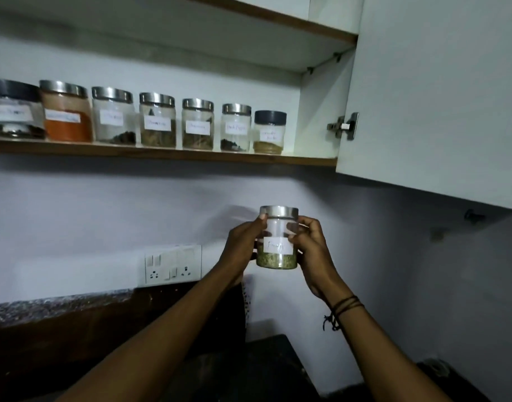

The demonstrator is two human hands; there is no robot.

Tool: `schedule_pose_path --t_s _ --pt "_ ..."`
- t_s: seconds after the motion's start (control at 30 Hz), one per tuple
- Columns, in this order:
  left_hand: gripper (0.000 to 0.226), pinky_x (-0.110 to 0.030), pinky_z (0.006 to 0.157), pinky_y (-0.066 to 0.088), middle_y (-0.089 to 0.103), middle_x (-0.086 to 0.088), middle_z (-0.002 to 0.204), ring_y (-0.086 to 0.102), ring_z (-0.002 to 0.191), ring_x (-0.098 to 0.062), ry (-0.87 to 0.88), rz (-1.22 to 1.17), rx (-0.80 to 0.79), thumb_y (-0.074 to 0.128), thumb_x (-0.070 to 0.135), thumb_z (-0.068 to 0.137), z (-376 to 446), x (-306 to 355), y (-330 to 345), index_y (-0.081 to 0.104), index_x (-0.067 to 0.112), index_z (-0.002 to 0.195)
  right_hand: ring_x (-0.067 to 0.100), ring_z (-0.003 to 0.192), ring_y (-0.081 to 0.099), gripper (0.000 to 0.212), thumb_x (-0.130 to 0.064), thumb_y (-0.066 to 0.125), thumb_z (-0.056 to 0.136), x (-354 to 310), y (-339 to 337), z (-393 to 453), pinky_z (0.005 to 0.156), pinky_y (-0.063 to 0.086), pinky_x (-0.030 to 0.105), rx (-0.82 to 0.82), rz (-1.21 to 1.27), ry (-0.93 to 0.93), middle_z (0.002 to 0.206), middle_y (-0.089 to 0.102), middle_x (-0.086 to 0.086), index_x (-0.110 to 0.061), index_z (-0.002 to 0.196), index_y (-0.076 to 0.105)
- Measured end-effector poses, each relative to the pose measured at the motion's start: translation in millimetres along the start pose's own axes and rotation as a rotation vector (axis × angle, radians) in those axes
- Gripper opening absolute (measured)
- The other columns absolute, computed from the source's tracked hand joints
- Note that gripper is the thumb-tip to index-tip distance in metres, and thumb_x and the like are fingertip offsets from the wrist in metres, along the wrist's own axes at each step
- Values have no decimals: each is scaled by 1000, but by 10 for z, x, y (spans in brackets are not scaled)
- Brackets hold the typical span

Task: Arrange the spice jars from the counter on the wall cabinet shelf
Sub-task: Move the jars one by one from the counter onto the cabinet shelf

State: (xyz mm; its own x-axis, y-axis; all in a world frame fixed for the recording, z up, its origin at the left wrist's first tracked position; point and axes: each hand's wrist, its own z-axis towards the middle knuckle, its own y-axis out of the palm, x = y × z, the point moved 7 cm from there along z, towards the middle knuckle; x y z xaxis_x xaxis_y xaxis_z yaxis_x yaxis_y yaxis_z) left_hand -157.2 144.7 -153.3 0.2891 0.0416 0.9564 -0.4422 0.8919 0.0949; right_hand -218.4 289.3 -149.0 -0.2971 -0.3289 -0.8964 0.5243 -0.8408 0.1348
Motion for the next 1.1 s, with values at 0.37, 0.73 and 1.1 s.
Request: schedule_pose_path --t_s 0.37,0.73,1.1 --pt "31 -27 66 53 71 -3 101 70 88 -16 228 -10 93 60 51 93 452 1162 217 58 22 104 4 88 67 28 -15 58 94 -993 12 519 59 50 12 145 -57 -224 113 66 1 -22 120 50" --pt "31 -45 91 57 69 -13 110 67 102 -30 354 222 61 64 24 94 945 1764 715 62 13 122 17 93 60 22 -21 52 96 -1562 -307 1102 74 46 27 417 -374 -386 106 63 0 -16 116 59" --pt "37 -23 77 49 65 -2 119 60 102 -17 441 458 119 54 8 93 1608 1908 1014 60 13 130 17 85 56 25 -8 48 88 -1557 -456 1784 69 44 25 321 -614 -406 89 56 -11 -25 105 54"
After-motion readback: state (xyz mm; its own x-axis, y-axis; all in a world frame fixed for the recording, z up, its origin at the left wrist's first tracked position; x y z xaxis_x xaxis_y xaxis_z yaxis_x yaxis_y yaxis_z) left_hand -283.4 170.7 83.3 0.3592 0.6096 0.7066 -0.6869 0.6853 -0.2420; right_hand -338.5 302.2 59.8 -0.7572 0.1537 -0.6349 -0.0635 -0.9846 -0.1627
